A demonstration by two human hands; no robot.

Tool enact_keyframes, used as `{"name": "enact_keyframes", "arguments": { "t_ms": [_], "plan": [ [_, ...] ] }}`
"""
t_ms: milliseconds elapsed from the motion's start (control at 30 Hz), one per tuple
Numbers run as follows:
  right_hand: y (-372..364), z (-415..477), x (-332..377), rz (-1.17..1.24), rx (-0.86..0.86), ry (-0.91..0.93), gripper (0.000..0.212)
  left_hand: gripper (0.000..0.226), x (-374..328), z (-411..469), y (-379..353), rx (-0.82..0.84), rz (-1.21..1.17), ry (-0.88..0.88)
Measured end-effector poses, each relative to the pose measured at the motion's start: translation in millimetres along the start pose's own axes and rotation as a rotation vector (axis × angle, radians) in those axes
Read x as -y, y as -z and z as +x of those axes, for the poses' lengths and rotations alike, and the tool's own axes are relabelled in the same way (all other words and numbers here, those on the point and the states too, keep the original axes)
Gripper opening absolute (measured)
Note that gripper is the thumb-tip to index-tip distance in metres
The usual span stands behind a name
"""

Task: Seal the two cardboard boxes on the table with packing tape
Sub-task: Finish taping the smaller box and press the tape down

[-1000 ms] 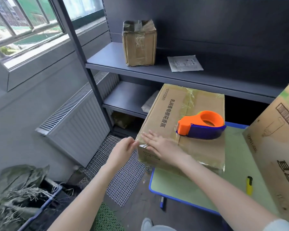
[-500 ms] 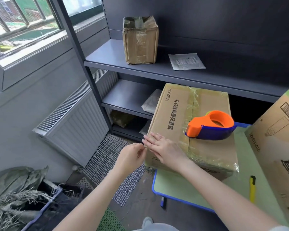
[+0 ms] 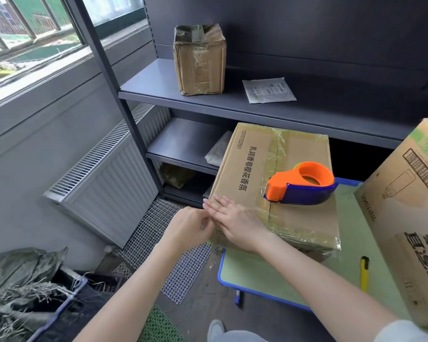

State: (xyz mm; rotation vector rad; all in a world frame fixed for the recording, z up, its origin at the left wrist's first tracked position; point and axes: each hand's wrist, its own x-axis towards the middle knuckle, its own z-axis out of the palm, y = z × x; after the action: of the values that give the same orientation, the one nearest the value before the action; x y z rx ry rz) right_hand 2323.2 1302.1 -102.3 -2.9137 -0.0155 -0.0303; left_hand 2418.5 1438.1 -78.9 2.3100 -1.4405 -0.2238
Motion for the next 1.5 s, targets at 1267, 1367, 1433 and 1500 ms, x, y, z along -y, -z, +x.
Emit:
{"name": "enact_keyframes", "arguments": {
  "t_ms": [1267,1367,1433,1500],
  "plan": [
    [40.0,-144.9,-75.4,-0.001,0.08,-0.259,0.046,0.046,-104.6,26.2,-76.1,-0.241,0.267,-0.665],
    [40.2,-148.6,-75.2,-0.023,0.117,-0.257,0.051,0.039,-108.9,25.2,-78.0,-0.299,0.274,-0.673],
    [43.2,-156.7,-79.7,-0.037,0.13,-0.258,0.057,0.037,-120.7,28.2,-79.2,-0.324,0.253,-0.687],
    [43.1,-165.4,-82.7,-0.036,0.087,-0.286,0.053,0.04,-135.1,31.5,-82.5,-0.308,0.231,-0.709]
  ]
}}
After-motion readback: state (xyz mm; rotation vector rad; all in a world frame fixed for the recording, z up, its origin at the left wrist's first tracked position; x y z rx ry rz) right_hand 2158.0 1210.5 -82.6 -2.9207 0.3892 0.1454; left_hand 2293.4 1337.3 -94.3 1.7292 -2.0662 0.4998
